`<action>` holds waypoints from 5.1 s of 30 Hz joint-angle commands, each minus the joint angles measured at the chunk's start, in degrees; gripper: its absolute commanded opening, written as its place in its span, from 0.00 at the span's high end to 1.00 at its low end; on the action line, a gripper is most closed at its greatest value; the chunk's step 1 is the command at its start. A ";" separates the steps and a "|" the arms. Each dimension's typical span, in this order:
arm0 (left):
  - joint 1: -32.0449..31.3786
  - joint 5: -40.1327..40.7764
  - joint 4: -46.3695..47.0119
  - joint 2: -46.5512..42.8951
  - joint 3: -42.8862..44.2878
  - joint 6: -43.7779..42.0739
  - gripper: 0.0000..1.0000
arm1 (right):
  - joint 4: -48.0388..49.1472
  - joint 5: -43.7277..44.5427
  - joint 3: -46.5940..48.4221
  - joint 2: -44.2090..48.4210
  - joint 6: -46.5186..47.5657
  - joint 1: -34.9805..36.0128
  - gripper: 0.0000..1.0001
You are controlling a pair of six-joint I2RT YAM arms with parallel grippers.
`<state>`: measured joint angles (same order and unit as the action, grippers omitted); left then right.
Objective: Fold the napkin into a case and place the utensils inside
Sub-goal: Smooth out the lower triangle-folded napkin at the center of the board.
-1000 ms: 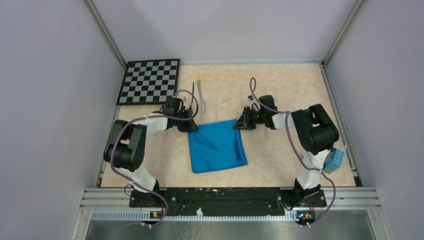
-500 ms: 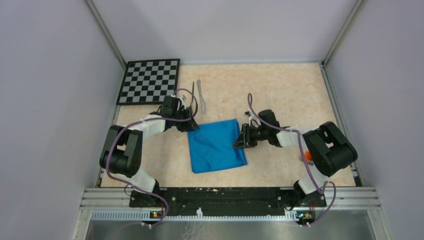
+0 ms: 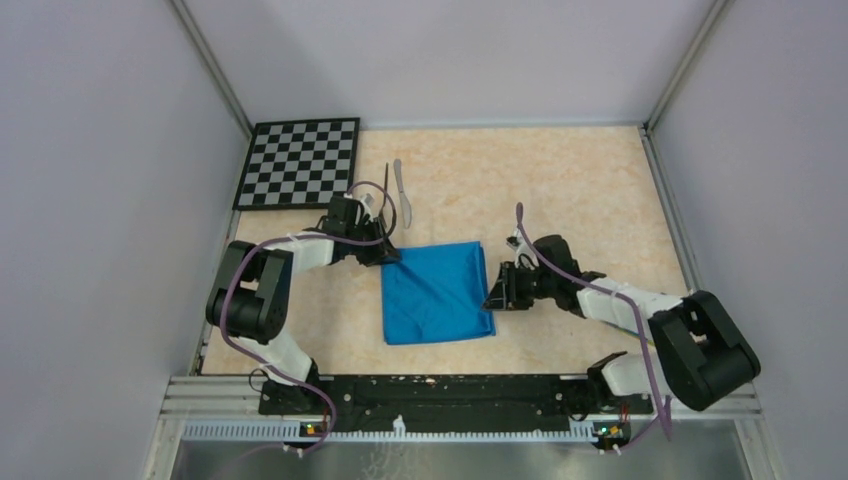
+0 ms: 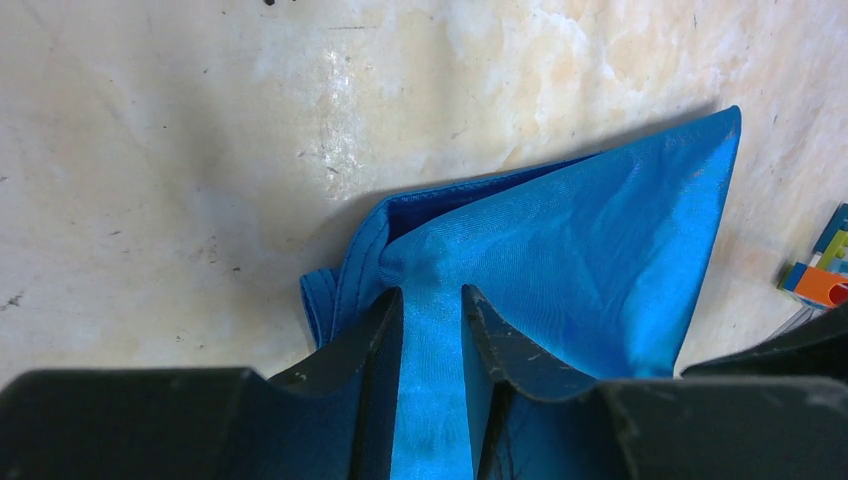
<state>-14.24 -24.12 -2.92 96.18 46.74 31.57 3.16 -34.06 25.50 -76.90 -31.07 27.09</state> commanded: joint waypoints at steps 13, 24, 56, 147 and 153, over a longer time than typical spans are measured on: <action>-0.26 2.83 -0.77 0.94 -2.82 -1.15 0.66 | 4.16 -4.46 -5.88 -3.19 -4.23 0.76 0.83; -0.52 -0.57 -0.24 1.38 -1.07 -1.30 0.63 | -11.38 24.20 -3.34 5.30 -3.77 -0.81 0.78; 24.49 18.86 -31.85 -30.13 5.39 7.12 0.01 | -48.17 39.61 60.42 -35.60 -11.35 44.93 0.42; -2.62 28.40 -5.60 -24.43 -10.83 16.47 0.97 | 21.40 10.78 7.70 -8.38 -11.41 34.39 1.00; -2.50 24.72 -0.99 -21.79 -13.47 18.07 0.95 | 10.80 14.86 15.82 -15.45 -6.97 35.87 0.97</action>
<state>-17.30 -2.39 -6.20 72.75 34.00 49.56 17.96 -16.91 35.66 -88.25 -40.47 61.49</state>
